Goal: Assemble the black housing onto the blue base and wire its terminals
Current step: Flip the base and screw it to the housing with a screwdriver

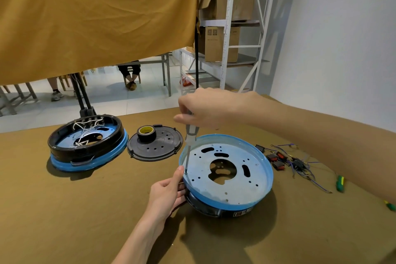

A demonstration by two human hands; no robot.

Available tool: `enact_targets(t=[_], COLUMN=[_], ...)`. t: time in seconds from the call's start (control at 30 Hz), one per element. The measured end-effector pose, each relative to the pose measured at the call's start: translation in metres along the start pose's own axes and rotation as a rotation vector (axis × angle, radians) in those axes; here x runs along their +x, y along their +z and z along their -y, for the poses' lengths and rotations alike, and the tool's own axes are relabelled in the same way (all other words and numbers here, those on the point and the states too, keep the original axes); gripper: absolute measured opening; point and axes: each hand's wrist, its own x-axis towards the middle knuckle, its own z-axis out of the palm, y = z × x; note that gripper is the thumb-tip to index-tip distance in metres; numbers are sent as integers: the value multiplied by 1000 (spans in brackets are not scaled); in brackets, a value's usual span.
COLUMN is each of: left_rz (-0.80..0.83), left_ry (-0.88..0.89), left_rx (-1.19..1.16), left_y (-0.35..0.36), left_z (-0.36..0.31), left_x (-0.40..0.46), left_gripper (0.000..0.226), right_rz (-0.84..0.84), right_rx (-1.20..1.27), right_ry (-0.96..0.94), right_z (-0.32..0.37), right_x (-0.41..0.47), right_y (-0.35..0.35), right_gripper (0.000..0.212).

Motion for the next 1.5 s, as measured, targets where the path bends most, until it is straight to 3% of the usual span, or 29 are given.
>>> enact_targets(t=[0.1,0.2,0.3,0.4,0.5,0.6,0.67,0.8,0.93,1.07,1.2,1.33,1.5], left_rz=[-11,-18,-19,-20,-22,-23,-17,-21,13,38,60,55,45], left_ry=[-3,-12,-13,-11,-3,5,2,-21,-47,-100,-151,-149,-140], left_rx=[5,11,0,-10,-9,9,15,1,-73,-146,-190,-223,-217], left_y=[0,1,2,2,3,2,2,1,-2,-6,-12,-13,-12], left_z=[0,-1,-3,-4,-4,-2,-2,-2,-1,0,-1,0,0], left_x=[0,-2,-3,-3,-3,-3,-2,-1,0,6,10,10,7], left_gripper=[69,81,88,90,92,92,91,83,54,67,70,71,76], right_rz=[158,83,69,178,121,-10,28,131,85,83,65,4,196], right_rx=[226,183,114,213,214,82,135,254,286,274,229,140,305], right_ry=[-29,-31,14,-1,-21,20,62,-15,-74,-99,-62,35,10], right_z=[-2,3,5,2,-2,-2,-6,-11,-8,-10,-14,-13,-18], right_x=[-4,-2,3,3,3,5,4,-2,-4,-1,2,6,3], right_y=[-7,-5,-4,-13,-8,3,2,-5,-4,-7,-4,5,-2], right_gripper=[29,23,43,36,26,46,53,21,17,25,15,47,24])
